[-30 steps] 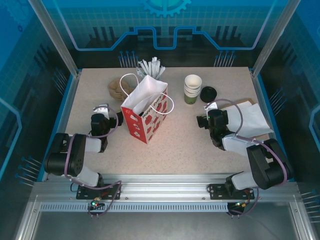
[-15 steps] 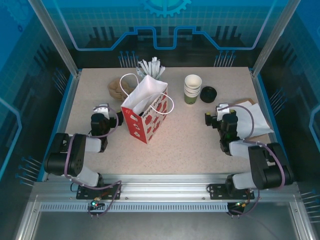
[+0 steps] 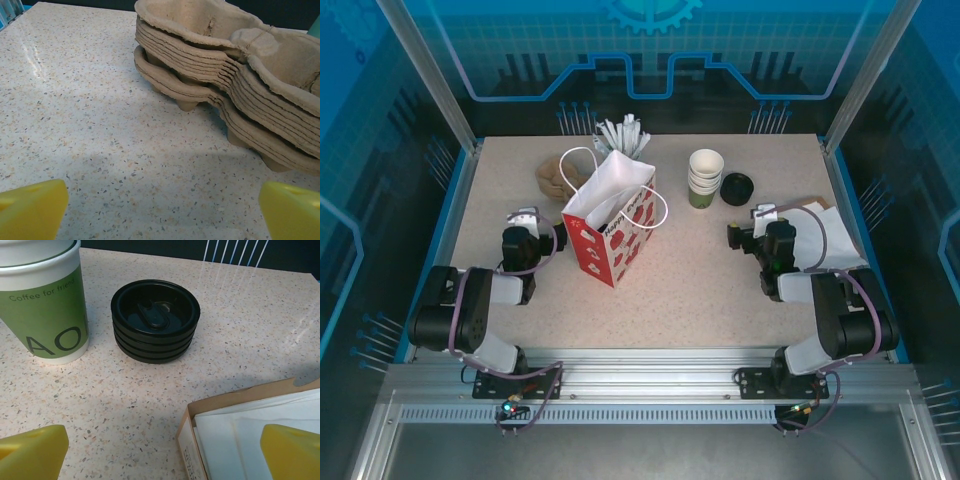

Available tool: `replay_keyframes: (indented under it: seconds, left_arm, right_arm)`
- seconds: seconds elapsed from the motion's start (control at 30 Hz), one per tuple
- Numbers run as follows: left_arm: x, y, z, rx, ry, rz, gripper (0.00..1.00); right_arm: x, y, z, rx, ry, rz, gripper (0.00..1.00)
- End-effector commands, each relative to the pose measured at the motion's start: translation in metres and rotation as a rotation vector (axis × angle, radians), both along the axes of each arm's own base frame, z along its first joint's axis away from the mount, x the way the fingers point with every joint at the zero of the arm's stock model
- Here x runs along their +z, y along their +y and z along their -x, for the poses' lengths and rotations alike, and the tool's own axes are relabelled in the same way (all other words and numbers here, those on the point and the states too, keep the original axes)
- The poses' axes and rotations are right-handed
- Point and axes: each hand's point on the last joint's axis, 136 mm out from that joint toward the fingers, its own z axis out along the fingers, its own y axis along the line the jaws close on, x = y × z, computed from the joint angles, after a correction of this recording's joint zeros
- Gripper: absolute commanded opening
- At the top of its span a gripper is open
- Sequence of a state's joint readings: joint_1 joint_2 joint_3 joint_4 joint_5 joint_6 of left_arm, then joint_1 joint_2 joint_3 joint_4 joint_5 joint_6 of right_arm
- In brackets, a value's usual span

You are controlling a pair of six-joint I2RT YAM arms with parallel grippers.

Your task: Pack the takeout coffee

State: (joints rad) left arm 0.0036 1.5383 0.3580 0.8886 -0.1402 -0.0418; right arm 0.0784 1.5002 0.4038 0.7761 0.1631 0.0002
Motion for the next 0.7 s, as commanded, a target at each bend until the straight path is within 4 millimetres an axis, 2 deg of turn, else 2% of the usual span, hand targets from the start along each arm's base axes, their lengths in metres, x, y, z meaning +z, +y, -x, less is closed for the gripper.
replay_keyframes:
  seconds: [0.0, 0.67]
  left_arm:
    - [0.0099, -0.0082, -0.0080, -0.044, -0.033, -0.018, 0.99]
    - [0.0101, -0.0089, -0.0086, -0.047, -0.033, -0.020, 0.99]
  right_arm:
    - [0.0049, 0.0002, -0.0038, 0.004, -0.014, -0.023, 1.00]
    - [0.0047, 0.0055, -0.0049, 0.030, -0.005, -0.017, 1.00]
